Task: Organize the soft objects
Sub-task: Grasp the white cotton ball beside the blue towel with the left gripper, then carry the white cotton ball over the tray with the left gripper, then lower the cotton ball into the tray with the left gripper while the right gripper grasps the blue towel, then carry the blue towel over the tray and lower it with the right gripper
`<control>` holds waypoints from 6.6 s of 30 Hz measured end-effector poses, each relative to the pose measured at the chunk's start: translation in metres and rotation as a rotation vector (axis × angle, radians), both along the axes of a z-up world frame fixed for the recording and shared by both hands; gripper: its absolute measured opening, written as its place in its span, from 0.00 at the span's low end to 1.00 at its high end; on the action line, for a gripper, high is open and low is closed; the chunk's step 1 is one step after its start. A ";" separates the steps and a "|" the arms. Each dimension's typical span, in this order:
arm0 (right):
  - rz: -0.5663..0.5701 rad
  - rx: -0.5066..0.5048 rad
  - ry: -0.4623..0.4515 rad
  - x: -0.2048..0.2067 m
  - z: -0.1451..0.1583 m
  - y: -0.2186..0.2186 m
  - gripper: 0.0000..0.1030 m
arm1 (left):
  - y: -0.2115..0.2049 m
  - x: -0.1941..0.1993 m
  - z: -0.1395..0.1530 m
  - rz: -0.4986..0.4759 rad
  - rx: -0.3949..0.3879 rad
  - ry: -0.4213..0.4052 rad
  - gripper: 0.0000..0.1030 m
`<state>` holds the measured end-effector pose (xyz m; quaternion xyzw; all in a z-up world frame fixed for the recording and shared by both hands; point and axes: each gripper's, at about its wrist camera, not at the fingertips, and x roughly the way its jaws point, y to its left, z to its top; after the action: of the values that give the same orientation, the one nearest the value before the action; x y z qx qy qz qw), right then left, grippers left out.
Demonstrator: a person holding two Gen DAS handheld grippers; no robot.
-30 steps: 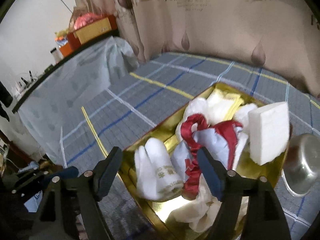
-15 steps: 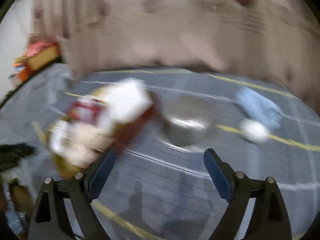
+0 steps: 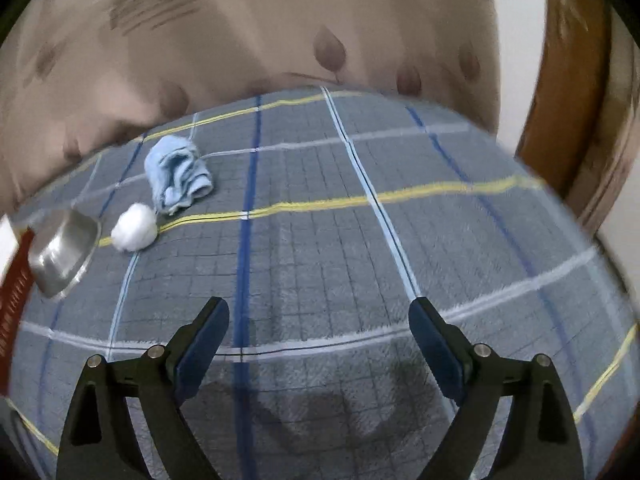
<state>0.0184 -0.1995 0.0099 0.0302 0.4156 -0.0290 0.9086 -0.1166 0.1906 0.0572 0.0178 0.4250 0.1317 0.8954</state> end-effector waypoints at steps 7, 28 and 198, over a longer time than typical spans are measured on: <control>0.046 0.085 -0.009 -0.001 -0.001 -0.002 0.93 | -0.101 0.099 0.018 -0.501 -0.110 0.059 0.46; 0.124 0.279 -0.101 -0.009 0.009 -0.018 0.95 | -0.247 0.287 -0.075 -1.138 0.124 0.387 0.46; 0.724 0.508 0.094 -0.029 0.081 0.206 0.23 | 0.016 0.081 0.001 0.011 -0.195 -0.102 0.49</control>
<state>-0.0103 0.0068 0.0909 0.1037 0.4342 0.3929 0.8039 -0.0360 0.2069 0.0587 -0.0786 0.3897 0.0955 0.9126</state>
